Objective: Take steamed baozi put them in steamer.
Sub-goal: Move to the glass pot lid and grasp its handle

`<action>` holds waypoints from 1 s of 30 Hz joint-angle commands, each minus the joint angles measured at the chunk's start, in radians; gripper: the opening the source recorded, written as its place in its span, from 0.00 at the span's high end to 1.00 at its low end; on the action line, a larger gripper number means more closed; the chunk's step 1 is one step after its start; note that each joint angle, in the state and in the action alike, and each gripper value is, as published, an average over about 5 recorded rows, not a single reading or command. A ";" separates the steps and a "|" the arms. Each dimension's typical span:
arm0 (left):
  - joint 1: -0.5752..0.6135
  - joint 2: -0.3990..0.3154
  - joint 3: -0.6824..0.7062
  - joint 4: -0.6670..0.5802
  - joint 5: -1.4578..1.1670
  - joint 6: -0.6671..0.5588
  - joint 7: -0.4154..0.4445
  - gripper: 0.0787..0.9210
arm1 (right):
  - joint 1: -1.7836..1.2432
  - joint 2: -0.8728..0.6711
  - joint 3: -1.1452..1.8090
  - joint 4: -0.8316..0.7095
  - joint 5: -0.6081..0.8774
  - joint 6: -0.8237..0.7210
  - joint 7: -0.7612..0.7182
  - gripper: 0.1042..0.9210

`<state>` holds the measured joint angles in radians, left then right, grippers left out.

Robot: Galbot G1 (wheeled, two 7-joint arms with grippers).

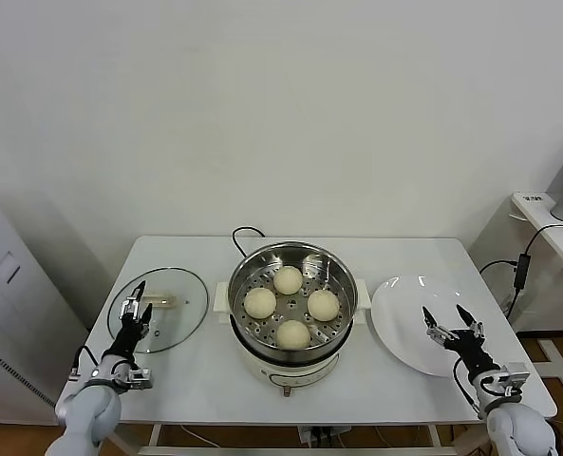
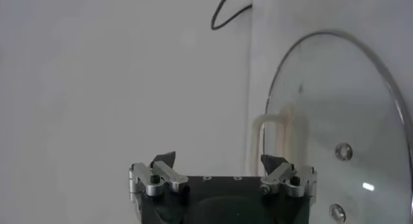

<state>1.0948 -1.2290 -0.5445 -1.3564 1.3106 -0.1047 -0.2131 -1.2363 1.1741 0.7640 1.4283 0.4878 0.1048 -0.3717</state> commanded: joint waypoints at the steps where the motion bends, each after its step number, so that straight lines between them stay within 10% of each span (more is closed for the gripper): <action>1: -0.062 -0.012 0.004 0.077 0.097 -0.003 -0.006 0.12 | 0.008 0.005 -0.010 -0.010 -0.013 0.005 -0.007 0.12; 30: -0.160 -0.031 0.020 0.174 0.096 0.016 0.025 0.12 | -0.002 0.016 -0.007 0.000 -0.024 0.010 -0.026 0.12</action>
<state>0.9500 -1.2582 -0.5243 -1.2026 1.4005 -0.0825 -0.1908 -1.2372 1.1890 0.7560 1.4270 0.4646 0.1143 -0.3971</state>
